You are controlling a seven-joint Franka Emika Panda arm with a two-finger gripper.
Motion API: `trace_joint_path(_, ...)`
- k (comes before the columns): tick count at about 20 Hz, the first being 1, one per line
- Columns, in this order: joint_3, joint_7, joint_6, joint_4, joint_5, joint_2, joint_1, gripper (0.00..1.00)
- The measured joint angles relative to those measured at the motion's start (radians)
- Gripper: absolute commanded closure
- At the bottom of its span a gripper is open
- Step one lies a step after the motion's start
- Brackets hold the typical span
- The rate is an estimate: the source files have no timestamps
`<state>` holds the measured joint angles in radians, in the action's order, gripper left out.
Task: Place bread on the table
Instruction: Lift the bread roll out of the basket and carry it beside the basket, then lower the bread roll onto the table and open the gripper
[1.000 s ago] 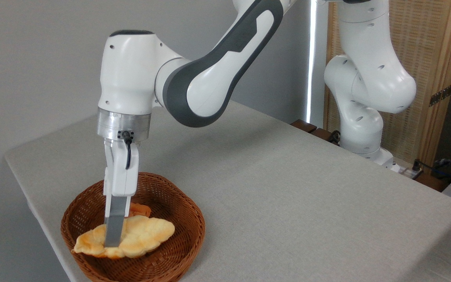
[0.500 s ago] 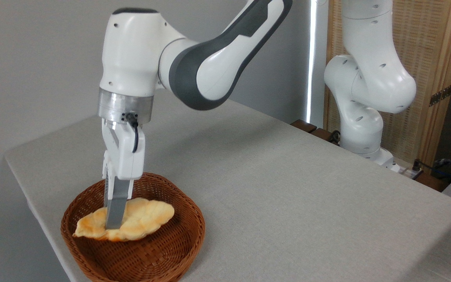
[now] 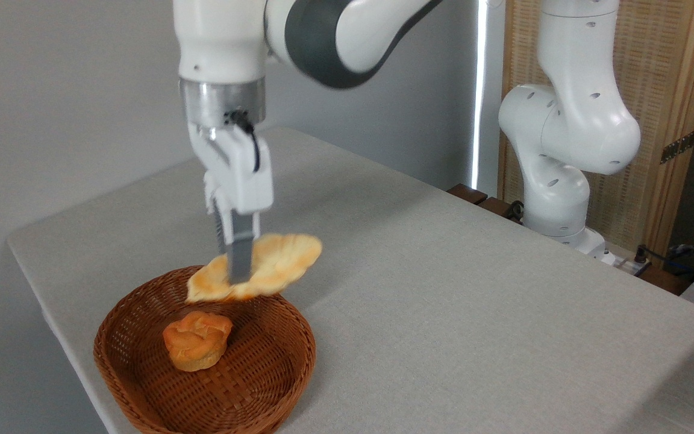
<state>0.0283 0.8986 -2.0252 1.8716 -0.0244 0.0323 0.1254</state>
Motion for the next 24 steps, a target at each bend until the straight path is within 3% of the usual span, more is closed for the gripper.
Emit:
trace_joint_path(4,0.0,0.0,0.101,0.022,-0.004,0.055,0.0,0.85)
trace_joint_path(11,-0.009,0.0,0.111,0.18,-0.008,0.127,0.034,0.74)
trace_joint_path(13,-0.011,0.0,0.111,0.209,-0.008,0.132,0.052,0.66)
trace_joint_path(16,-0.014,-0.001,0.111,0.233,-0.008,0.132,0.07,0.45)
trace_joint_path(21,-0.015,-0.001,0.111,0.246,-0.008,0.132,0.073,0.29)
trace_joint_path(24,-0.015,-0.001,0.111,0.25,-0.008,0.132,0.073,0.11)
